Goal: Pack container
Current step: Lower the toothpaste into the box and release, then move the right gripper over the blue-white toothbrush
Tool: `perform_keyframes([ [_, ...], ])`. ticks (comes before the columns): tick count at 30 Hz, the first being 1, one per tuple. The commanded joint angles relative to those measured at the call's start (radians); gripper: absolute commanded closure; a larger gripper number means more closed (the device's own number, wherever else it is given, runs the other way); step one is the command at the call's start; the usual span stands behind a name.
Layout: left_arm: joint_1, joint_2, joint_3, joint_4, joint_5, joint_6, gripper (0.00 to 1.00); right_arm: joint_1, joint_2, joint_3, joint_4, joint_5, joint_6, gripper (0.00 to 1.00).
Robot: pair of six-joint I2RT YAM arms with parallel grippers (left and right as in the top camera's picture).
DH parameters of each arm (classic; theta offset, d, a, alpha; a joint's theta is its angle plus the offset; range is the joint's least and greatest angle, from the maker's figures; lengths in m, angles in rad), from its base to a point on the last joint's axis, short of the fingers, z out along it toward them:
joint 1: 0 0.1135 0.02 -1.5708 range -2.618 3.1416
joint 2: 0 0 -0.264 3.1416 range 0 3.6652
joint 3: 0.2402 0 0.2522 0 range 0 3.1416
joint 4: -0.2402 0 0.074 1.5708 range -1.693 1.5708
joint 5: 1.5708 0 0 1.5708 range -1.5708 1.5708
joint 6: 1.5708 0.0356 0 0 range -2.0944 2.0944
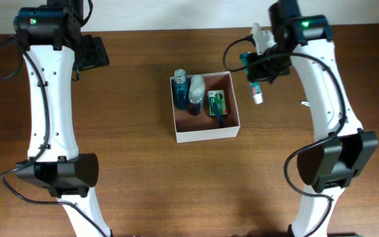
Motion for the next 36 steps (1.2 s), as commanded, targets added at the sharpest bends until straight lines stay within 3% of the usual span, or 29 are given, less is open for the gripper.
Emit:
perform_keyframes([
  [1, 0.002, -0.008, -0.002, -0.001, 0.000, -0.010, 0.01, 0.034, -0.006, -0.023, -0.004, -0.039, 0.090, 0.94],
  [8, 0.002, -0.008, -0.002, -0.001, 0.000, -0.011, 0.01, 0.090, -0.006, -0.042, -0.004, -0.039, 0.137, 0.78],
  [16, 0.002, -0.008, -0.002, -0.001, 0.000, -0.010, 0.01, 0.118, -0.006, -0.042, 0.009, -0.029, 0.155, 0.70],
  [19, 0.002, -0.008, -0.002, -0.001, 0.000, -0.011, 0.01, 0.102, -0.006, -0.042, 0.012, 0.006, 0.155, 0.69],
  [23, 0.002, -0.008, -0.002, -0.001, 0.000, -0.011, 0.01, 0.036, -0.006, -0.042, 0.011, 0.081, 0.155, 0.55],
  [26, 0.002, -0.008, -0.002, -0.001, 0.000, -0.011, 0.01, -0.041, -0.006, -0.042, 0.011, 0.133, 0.155, 0.53],
  [29, 0.002, -0.008, -0.002, -0.001, 0.000, -0.011, 0.01, -0.157, -0.006, -0.042, 0.012, 0.175, 0.155, 0.37],
  [30, 0.002, -0.008, -0.002, -0.001, 0.000, -0.011, 0.01, -0.211, -0.006, -0.042, 0.012, 0.180, 0.155, 0.24],
  [33, 0.002, -0.008, -0.002, -0.001, 0.000, -0.011, 0.01, -0.301, -0.006, -0.042, 0.013, 0.158, 0.156, 0.02],
  [36, 0.002, -0.008, -0.002, -0.001, 0.000, -0.010, 0.01, -0.374, -0.006, -0.042, 0.011, 0.055, 0.156, 0.01],
])
